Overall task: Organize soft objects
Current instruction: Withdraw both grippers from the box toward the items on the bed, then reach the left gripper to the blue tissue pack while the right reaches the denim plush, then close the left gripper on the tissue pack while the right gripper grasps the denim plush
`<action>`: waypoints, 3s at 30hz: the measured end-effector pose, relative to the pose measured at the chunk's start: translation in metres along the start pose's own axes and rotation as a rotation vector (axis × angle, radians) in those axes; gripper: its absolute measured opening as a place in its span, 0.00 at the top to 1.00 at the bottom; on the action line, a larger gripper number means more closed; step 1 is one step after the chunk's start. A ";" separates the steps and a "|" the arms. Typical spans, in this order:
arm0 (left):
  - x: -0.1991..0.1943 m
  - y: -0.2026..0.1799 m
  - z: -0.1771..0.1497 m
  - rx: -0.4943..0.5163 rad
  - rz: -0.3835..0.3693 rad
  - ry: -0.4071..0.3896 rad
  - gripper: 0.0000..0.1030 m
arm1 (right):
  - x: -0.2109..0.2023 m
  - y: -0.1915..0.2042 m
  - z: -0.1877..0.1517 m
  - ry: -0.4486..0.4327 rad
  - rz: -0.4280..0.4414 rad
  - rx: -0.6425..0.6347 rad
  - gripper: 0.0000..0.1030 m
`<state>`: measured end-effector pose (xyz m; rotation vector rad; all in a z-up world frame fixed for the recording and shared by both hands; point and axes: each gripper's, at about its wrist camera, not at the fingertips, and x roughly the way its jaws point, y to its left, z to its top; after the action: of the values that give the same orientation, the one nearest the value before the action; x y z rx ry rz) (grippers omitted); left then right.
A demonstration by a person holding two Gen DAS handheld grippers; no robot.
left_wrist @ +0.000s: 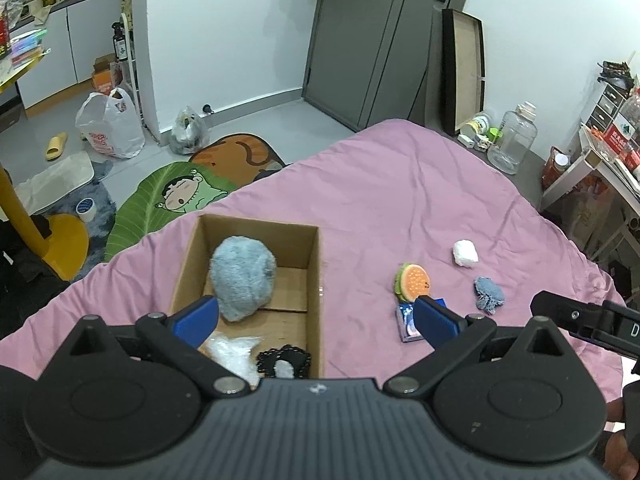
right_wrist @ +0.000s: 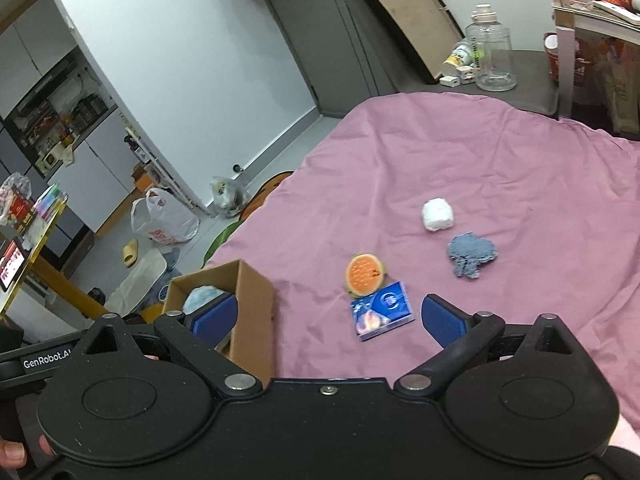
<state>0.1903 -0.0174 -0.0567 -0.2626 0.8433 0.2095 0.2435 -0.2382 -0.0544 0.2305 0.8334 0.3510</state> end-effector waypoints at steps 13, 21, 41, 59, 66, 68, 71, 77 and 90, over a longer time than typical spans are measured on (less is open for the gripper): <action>0.029 -0.042 0.000 0.048 -0.014 0.030 0.00 | 0.013 -0.051 0.008 0.002 -0.053 0.075 0.02; 0.056 -0.060 -0.003 0.061 0.006 0.055 0.01 | 0.034 -0.071 0.016 0.019 -0.085 0.092 0.02; 0.144 -0.105 -0.015 0.072 -0.008 0.160 0.03 | 0.104 -0.130 0.007 0.077 -0.075 0.242 0.06; 0.221 -0.137 -0.037 0.091 -0.003 0.269 0.06 | 0.146 -0.153 0.011 0.125 -0.074 0.291 0.13; 0.247 -0.140 -0.041 0.047 -0.012 0.311 0.11 | 0.159 -0.155 0.012 0.140 -0.089 0.257 0.18; 0.250 -0.139 -0.041 0.032 -0.013 0.313 0.12 | 0.164 -0.155 0.012 0.141 -0.089 0.249 0.20; 0.250 -0.135 -0.039 -0.003 -0.031 0.316 0.24 | 0.167 -0.157 0.014 0.134 -0.094 0.252 0.20; 0.239 -0.128 -0.032 -0.045 -0.035 0.309 0.28 | 0.171 -0.162 0.015 0.123 -0.108 0.267 0.26; 0.195 -0.106 -0.011 -0.099 -0.048 0.233 0.29 | 0.187 -0.159 0.017 0.140 -0.140 0.242 0.81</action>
<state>0.3386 -0.1064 -0.1958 -0.4047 1.0581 0.1781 0.4060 -0.3124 -0.2234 0.3735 1.0250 0.1355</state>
